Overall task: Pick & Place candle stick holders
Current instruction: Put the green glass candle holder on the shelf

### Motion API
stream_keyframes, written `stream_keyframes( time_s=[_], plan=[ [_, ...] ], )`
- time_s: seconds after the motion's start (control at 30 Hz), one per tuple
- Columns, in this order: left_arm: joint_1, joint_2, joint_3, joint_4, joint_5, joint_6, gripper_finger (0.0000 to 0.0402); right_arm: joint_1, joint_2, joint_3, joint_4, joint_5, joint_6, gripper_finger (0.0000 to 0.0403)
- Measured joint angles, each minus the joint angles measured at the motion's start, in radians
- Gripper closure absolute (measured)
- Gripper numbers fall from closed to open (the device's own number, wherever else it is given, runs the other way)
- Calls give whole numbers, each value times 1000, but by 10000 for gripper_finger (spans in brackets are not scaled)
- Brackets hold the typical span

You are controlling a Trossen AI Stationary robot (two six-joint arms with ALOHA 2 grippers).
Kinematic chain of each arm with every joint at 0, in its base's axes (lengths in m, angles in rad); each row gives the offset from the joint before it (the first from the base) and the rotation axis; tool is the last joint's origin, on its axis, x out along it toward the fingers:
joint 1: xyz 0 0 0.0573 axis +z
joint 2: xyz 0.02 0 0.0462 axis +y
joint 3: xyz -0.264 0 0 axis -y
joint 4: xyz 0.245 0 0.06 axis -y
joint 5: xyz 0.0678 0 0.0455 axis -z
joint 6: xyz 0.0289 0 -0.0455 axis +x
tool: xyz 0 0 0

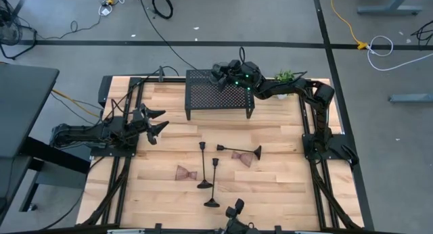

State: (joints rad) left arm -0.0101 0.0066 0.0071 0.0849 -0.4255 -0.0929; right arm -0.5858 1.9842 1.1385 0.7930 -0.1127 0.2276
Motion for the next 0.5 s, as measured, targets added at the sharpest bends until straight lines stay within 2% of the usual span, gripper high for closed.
stream_keyframes(
  time_s=[0.5],
  plan=[
    [0, 0, 0, 0, 0, 0, 147, 0, -3, 2, 54, -15, 2, 193]
  ],
)
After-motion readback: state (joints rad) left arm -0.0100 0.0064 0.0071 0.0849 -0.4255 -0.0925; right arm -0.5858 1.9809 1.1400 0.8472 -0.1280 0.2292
